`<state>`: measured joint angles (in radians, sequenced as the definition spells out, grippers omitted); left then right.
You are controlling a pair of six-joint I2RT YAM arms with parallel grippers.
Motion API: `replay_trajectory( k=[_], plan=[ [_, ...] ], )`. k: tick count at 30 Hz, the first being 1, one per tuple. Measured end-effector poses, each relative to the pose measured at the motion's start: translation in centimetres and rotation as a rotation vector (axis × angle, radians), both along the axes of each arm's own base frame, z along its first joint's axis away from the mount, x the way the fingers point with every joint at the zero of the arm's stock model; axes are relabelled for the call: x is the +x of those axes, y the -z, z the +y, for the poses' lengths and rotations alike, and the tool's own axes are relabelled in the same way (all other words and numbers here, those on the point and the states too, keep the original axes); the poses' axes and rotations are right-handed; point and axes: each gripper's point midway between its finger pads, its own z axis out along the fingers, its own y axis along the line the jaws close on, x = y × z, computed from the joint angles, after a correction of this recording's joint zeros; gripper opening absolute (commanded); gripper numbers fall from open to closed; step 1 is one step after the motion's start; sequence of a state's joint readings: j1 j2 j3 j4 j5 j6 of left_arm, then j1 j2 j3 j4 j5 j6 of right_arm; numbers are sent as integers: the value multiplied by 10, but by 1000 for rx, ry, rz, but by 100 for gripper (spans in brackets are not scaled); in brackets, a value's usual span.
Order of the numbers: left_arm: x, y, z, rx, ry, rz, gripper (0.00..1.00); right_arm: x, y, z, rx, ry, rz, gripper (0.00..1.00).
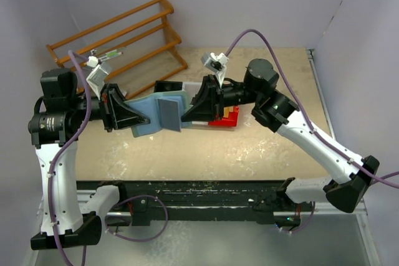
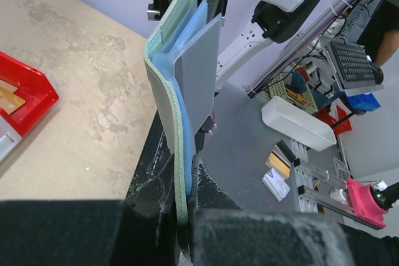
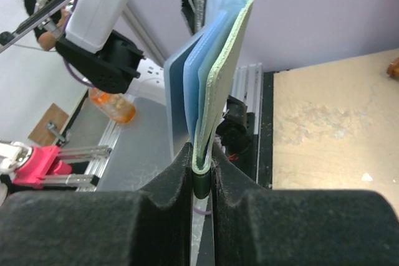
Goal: Take the credit cards out of the card holder
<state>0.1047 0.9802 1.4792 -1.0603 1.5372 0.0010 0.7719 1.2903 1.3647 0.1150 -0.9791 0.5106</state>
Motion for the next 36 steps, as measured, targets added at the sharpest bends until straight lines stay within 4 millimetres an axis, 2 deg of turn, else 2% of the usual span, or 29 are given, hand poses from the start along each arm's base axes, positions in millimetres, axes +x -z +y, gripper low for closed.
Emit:
replay_trajectory(
  k=[6, 11, 17, 21, 25, 29, 33, 36],
  plan=[
    [1, -1, 0, 0, 0, -3, 0, 17, 1, 3, -19, 107, 12, 38],
    [1, -2, 0, -1, 0, 1, 0, 29, 2, 4, -26, 178, 12, 50],
    [1, -2, 0, -2, -1, 9, 0, 29, -1, 5, -10, 179, 19, 54],
    [1, -2, 0, -2, -1, 9, 0, 22, -3, 9, 8, 156, 26, 54],
    [1, -3, 0, -2, -1, 7, 0, 7, -2, 17, 13, 113, 32, 45],
    [2, -2, 0, -2, 0, 4, 0, -4, -2, 24, 16, 103, 36, 28],
    [3, -2, 0, -2, 0, 2, 0, 3, 2, 29, 4, 167, 42, 8],
    [4, -2, 0, -1, -1, -1, 0, 16, 10, 32, -43, 267, 66, 6]
  ],
)
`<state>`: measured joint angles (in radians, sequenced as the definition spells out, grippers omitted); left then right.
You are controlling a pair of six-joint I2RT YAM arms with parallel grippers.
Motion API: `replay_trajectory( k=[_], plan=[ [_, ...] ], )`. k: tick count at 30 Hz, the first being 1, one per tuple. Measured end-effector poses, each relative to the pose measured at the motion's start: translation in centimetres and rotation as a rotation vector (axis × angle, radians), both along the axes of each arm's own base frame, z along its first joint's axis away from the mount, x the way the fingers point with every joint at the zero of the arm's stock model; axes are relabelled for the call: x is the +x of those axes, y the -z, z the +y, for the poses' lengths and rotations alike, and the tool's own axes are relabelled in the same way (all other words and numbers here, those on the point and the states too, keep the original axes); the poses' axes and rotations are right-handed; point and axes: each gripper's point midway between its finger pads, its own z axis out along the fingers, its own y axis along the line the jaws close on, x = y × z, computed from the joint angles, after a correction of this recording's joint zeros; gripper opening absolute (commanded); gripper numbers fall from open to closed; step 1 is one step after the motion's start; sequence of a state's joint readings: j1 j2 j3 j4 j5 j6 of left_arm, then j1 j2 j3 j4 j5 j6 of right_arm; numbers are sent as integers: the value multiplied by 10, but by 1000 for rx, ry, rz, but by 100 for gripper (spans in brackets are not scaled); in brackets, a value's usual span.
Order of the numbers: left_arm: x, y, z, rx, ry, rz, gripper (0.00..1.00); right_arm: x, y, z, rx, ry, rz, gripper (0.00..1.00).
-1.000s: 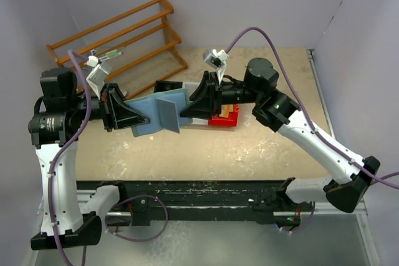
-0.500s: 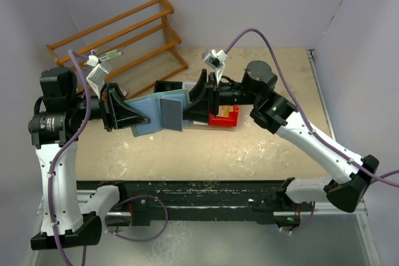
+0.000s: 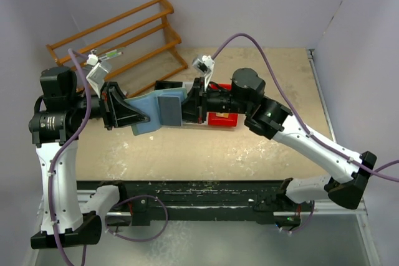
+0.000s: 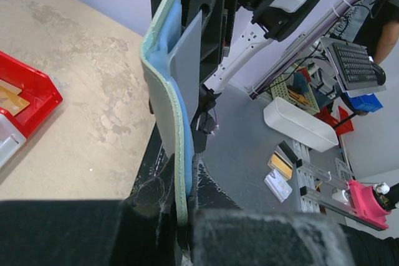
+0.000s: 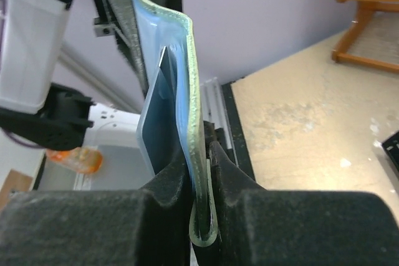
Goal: Take the credit cards out of the card holder
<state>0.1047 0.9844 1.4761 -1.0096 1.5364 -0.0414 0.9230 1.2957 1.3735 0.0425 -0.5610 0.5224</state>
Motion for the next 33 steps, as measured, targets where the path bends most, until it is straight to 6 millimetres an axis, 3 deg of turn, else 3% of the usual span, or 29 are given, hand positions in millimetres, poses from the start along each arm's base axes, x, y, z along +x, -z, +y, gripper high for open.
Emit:
replay_trajectory(
  k=[4, 7, 11, 14, 20, 23, 28, 33],
  plan=[
    [3, 1, 1, 2, -9, -1, 6, 6, 4, 11, -51, 81, 8, 0],
    [4, 2, 1, 5, -14, -1, 29, 5, 8, 19, -84, 128, -4, 0],
    [7, 7, 2, 22, -35, -16, 47, 10, 6, 27, -170, 238, -41, 0],
    [13, 15, 4, 55, -72, -31, 59, 22, 8, 21, -242, 344, -79, 0],
    [24, 30, 8, 118, -132, -49, 61, 39, 14, -2, -331, 473, -131, 0],
    [25, 36, 9, 133, -143, -51, 53, 41, 16, -9, -357, 497, -142, 0],
    [26, 38, 10, 141, -147, -57, 52, 38, 15, -11, -354, 482, -145, 0],
    [28, 44, 10, 136, -148, -37, 50, 20, 6, -7, -290, 387, -134, 0]
  ],
)
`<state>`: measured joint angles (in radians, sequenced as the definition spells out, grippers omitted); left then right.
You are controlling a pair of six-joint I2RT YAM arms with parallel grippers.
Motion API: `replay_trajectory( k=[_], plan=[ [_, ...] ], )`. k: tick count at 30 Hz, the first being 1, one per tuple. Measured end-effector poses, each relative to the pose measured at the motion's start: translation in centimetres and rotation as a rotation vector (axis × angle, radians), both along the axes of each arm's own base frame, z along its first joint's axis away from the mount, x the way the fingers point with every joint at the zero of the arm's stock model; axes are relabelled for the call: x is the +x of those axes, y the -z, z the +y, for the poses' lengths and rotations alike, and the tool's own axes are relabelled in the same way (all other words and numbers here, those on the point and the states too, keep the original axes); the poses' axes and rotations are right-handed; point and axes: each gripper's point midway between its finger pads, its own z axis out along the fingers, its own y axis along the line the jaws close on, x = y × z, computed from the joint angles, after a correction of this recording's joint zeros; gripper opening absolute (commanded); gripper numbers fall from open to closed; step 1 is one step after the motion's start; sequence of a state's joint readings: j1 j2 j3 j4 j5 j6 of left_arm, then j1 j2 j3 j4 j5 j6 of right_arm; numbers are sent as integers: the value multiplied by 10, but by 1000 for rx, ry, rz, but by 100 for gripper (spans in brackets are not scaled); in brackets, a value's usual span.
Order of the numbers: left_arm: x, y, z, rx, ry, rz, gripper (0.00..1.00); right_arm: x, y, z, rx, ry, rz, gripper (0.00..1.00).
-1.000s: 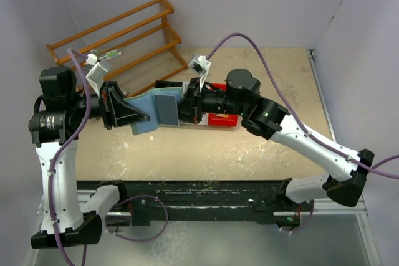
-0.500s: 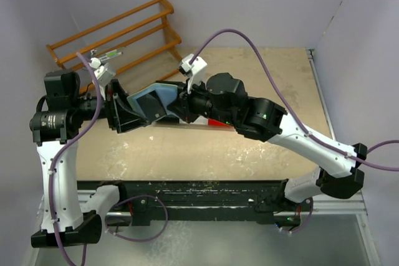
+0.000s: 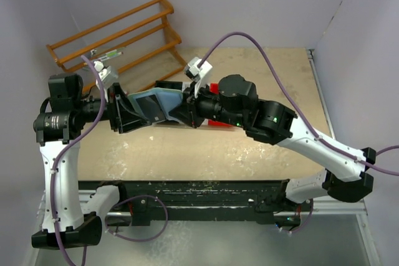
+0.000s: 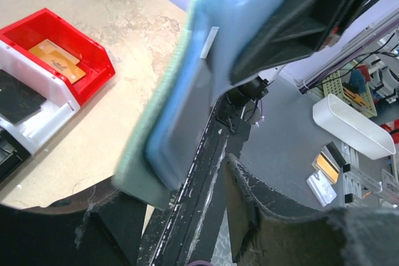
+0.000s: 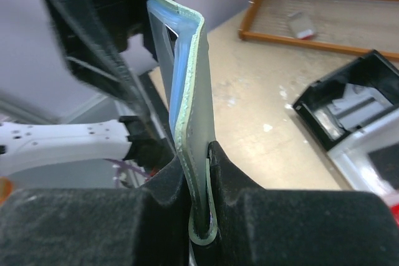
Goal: Take the credit cards out of the card holder
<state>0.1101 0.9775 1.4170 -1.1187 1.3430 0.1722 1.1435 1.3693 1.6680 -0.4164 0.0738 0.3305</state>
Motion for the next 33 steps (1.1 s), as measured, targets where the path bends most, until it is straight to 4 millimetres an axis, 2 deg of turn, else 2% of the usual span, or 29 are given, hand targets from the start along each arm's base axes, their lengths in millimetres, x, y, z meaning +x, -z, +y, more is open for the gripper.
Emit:
replay_trajectory(
  k=[3, 7, 12, 16, 17, 21, 23, 25, 29, 33],
  plan=[
    [-1, 2, -1, -14, 5, 24, 41, -16, -7, 3, 46, -83, 16, 0],
    [-5, -3, -3, -38, 27, 37, 19, -32, -14, 8, 92, -171, 21, 0],
    [-16, -13, -7, -100, 93, 66, 1, -35, -17, 8, 126, -216, 22, 0],
    [-18, -16, -8, -132, 122, 103, 0, -30, -18, 2, 168, -251, 39, 0],
    [-17, -17, -8, -136, 126, 110, 0, -28, -17, 0, 181, -262, 48, 4],
    [-18, -18, -9, -143, 131, 128, 0, -18, -12, -4, 232, -324, 93, 39],
    [-19, -19, -9, -145, 133, 133, 0, -16, -7, -8, 234, -350, 122, 51],
    [-18, -19, -9, -145, 132, 130, 0, -12, -5, -13, 236, -358, 143, 57],
    [-15, -17, -8, -132, 113, 128, 0, 7, -4, -25, 240, -315, 163, 58],
    [8, 2, -1, -46, -11, 148, 0, 40, -7, -47, 245, -159, 158, 55]
  ],
)
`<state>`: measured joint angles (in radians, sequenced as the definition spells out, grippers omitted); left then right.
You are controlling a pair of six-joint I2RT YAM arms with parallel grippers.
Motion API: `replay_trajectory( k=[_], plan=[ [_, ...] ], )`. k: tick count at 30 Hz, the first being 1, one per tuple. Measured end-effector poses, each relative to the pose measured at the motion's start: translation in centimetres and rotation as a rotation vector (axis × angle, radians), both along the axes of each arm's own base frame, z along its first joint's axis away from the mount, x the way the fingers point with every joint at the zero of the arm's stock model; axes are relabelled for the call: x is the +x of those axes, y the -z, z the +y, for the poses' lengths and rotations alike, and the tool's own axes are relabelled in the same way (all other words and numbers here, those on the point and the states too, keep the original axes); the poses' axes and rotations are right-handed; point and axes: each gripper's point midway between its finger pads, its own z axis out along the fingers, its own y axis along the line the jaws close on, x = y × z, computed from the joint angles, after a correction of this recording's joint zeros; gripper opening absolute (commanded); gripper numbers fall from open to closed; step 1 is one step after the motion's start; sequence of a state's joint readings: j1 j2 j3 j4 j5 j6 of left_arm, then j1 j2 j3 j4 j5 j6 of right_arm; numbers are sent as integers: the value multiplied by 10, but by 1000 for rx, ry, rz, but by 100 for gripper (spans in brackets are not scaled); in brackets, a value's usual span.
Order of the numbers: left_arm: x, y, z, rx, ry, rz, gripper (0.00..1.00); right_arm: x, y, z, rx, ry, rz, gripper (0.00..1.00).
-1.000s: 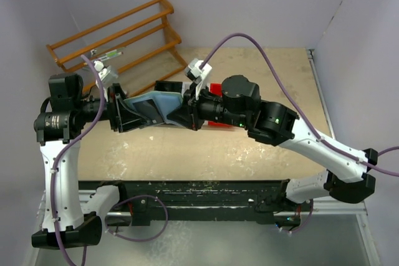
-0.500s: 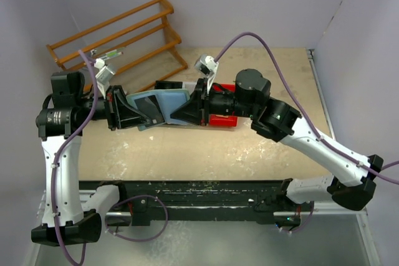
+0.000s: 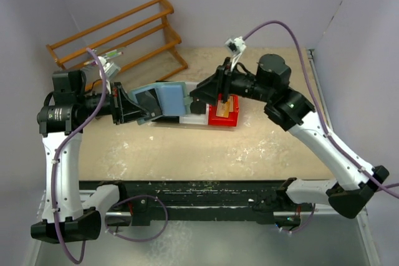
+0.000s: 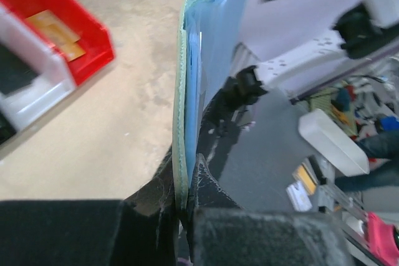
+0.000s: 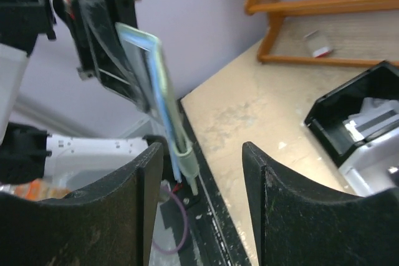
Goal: Take the credit cards out of the card holder
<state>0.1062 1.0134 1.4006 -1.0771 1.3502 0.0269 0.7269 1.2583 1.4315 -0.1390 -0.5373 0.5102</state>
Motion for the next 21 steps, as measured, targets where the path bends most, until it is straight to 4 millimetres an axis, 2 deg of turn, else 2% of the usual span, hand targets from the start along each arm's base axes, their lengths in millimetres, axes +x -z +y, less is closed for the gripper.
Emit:
replay_trajectory(
  k=[3, 6, 8, 11, 14, 16, 18, 21],
  plan=[
    [24, 22, 10, 91, -99, 45, 0, 6, -23, -18, 53, 91, -35, 55],
    [40, 40, 19, 155, -157, 90, 0, -11, -59, -23, 158, 71, -98, 53],
    [44, 46, 22, 178, -179, 100, 0, -23, -74, -18, 213, 20, -121, 52],
    [46, 49, 25, 198, -199, 98, 0, -36, -77, 3, 255, -90, -113, 52],
    [45, 49, 25, 201, -199, 100, 0, -35, -56, 34, 241, -177, -53, 52],
    [42, 49, 23, 196, -184, 97, 0, -25, -27, 58, 205, -213, 21, 51],
    [36, 46, 20, 172, -149, 96, 0, -16, 3, 73, 162, -233, 99, 50],
    [23, 39, 13, 129, -83, 87, 0, -11, 28, 87, 132, -260, 180, 49]
  ],
)
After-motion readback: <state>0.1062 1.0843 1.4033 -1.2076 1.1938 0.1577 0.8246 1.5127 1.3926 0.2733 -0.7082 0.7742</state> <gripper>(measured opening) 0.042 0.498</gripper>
